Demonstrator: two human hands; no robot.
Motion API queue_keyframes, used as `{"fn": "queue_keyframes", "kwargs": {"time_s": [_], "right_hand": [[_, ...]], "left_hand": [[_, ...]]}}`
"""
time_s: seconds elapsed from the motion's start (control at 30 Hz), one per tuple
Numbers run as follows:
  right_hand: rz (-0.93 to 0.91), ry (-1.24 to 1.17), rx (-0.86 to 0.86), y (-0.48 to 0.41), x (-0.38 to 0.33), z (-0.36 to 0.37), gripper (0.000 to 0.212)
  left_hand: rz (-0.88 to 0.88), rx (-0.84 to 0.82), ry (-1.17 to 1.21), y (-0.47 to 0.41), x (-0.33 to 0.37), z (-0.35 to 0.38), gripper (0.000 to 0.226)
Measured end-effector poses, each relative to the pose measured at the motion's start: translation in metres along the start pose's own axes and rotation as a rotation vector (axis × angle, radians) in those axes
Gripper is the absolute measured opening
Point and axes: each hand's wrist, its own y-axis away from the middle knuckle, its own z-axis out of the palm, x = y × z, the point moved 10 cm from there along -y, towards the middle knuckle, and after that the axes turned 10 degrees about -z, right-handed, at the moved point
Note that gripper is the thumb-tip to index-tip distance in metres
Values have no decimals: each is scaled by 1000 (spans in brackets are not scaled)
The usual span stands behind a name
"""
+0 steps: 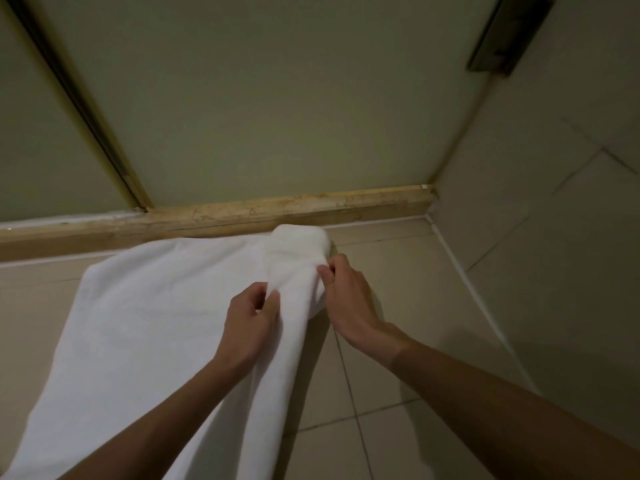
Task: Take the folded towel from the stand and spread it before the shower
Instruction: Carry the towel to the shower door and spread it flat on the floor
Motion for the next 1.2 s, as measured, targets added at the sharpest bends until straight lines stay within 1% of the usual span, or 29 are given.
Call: {"fn": "queue_keyframes", "kwargs": {"time_s": [0.13, 0.27, 0.3, 0.37, 0.43, 0.47, 0.53, 0.77, 0.87, 0.97, 1.1, 1.2], "right_hand": [[-69, 139, -8, 4, 7, -27, 22], [-98, 239, 5, 5, 16, -52, 23], [-105, 260, 13, 5, 18, -60, 23], [-134, 306, 36, 4, 18, -75, 23], [-165, 363, 54, 3, 17, -87, 24], [-177, 391, 59, 2, 17, -93, 25], [-196, 435, 62, -1, 18, -100, 26], [-256, 572, 52, -7, 23, -111, 26], [-240, 624, 53, 2, 33, -122, 26], [-212, 672, 95, 13, 46, -150, 26], [-205, 786, 21, 13, 61, -168, 26], [-256, 885, -42, 14, 62, -159, 25]], "left_hand": [[78, -64, -169, 7, 10, 19, 23], [77, -141, -337, 10, -1, 34, 61], [57, -168, -384, 9, -9, 38, 67], [-11, -257, -528, 9, -35, 47, 69], [-32, -332, -727, 11, -58, 53, 70], [-14, -339, -818, 13, -65, 53, 69], [25, -324, -924, 14, -72, 51, 65], [58, -281, -1011, 13, -80, 48, 67], [53, -280, -1042, 10, -83, 45, 69], [80, -287, -1065, 9, -84, 43, 76], [77, -301, -1091, 10, -86, 44, 85], [73, -322, -1117, 12, -82, 48, 89]]}}
